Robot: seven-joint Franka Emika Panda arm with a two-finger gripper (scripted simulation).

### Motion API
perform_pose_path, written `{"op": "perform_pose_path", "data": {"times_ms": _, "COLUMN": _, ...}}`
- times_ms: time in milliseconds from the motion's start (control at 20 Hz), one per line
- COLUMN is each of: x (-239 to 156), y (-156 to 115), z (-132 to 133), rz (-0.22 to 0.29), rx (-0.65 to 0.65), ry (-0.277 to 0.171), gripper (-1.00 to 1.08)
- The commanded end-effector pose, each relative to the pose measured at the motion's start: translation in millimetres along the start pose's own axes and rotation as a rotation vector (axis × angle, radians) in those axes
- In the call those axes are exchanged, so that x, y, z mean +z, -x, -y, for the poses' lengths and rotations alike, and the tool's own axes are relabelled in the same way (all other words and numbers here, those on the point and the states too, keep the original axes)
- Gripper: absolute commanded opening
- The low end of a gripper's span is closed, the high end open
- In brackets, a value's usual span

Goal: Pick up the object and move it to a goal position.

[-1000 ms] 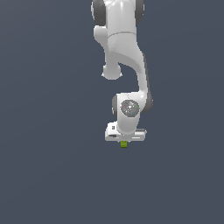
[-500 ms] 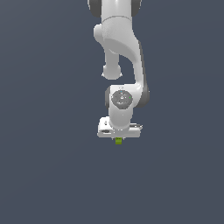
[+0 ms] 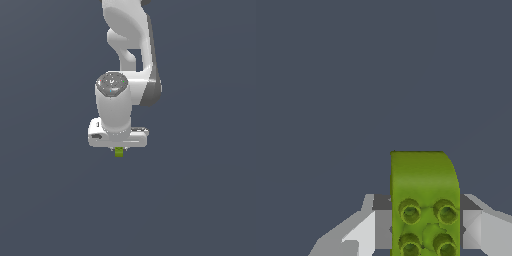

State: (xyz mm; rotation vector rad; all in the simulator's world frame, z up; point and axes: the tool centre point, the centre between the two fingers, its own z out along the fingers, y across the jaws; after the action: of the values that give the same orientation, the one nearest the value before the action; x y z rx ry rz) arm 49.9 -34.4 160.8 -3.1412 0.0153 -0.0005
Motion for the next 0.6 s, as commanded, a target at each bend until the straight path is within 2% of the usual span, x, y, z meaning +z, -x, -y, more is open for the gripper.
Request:
{"op": "perform_pose_path", "data": {"times_ms": 0, "x": -26, "y": -2, "z": -17, "rz": 0.0, "rx": -0.001, "ry": -0.001, "gripper": -1.0}}
{"op": "perform_pose_path", "data": {"times_ms": 550, "x": -122, "y": -14, "z": -81, "rz": 0.0, "rx": -0.001, "ry": 0.0, "gripper": -1.0}}
